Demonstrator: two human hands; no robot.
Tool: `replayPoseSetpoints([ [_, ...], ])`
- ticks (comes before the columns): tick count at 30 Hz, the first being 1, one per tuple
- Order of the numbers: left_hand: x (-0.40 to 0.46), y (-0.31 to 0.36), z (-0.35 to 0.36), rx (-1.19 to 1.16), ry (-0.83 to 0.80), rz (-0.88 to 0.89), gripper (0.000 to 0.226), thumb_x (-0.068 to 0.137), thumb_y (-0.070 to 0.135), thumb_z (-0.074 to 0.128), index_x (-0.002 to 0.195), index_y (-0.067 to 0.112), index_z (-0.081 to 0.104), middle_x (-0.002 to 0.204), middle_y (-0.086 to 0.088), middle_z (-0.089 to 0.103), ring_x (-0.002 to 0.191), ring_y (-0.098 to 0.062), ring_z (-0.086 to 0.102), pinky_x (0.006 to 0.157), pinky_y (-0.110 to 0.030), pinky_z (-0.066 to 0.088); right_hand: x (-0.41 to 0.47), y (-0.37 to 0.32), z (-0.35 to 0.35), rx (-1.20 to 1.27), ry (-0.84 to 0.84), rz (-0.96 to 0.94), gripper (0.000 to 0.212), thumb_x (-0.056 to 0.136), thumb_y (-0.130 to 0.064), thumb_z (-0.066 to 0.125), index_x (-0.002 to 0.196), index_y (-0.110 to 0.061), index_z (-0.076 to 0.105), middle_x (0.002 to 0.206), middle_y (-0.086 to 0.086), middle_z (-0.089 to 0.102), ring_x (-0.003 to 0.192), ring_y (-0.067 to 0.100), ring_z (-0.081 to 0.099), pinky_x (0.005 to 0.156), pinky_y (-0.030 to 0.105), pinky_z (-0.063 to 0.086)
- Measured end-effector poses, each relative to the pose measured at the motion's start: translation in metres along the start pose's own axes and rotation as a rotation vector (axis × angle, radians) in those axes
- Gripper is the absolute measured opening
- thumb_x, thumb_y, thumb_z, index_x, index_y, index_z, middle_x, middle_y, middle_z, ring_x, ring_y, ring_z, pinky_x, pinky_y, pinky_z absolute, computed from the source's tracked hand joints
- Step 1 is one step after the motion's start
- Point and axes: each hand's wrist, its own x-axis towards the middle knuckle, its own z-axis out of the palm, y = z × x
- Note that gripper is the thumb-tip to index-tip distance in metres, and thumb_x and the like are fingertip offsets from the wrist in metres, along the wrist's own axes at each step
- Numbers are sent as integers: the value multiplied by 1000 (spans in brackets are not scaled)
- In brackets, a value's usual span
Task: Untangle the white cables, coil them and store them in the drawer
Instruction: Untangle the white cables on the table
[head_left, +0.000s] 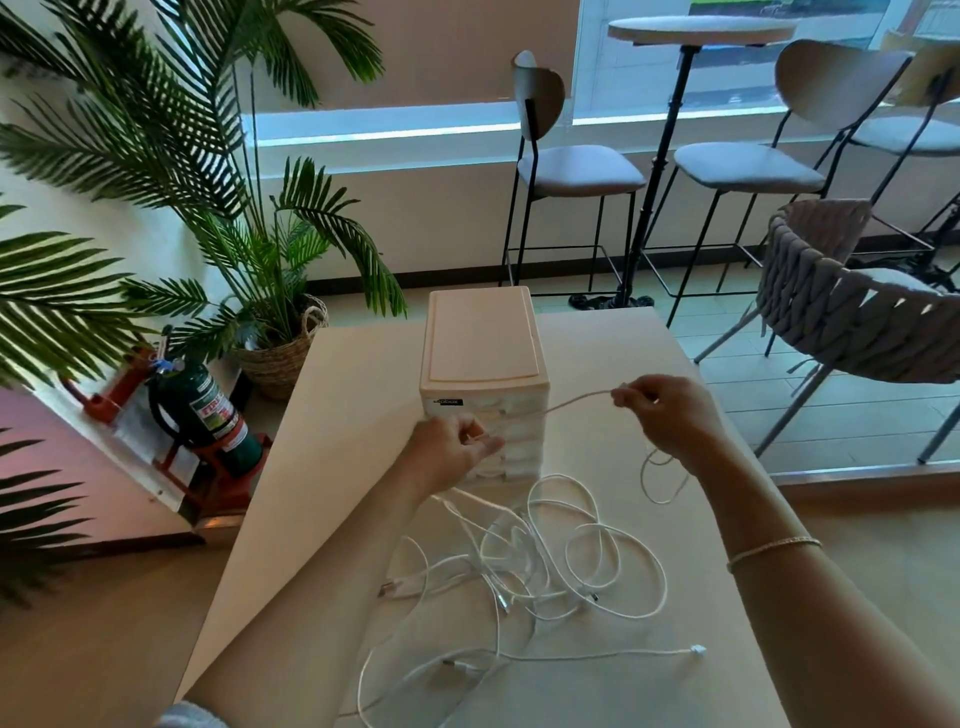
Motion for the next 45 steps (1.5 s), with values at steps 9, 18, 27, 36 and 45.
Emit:
replayPoseSetpoints([
  [9,3,-32,-3,48,79,-136,17,92,30,54,81,18,58,65,7,51,63,-11,46,54,-18,34,11,28,-15,49,299,158,27,89,-34,57,98,-13,71,98,9,69,92,27,60,79,34,47],
  [18,17,12,-13,-115,162,85,11,91,21,58,92,18,68,57,11,51,41,5,50,58,-21,51,1,4,-14,-116,152,64,56,85,-48,57,131,-16,50,123,11,53,109,25,52,90,35,41],
  [27,18,61,-4,73,125,315,22,92,25,55,103,13,70,91,-5,69,80,-14,58,73,-23,43,-16,-45,19,18,-219,-426,53,81,-16,68,130,-25,51,75,-11,51,66,2,47,72,26,44],
  [36,11,65,-16,2,137,223,17,89,32,58,87,16,55,66,10,49,57,0,44,48,-7,38,-2,-44,2,234,-100,-260,20,89,-19,58,86,-6,72,74,0,67,55,0,54,56,14,43],
  [45,0,-37,1,186,-27,-186,14,90,27,56,83,16,61,77,-2,54,73,-15,48,53,-22,29,18,-30,-45,509,309,-7,25,94,-25,51,77,-20,68,52,-17,56,52,0,51,54,19,38],
])
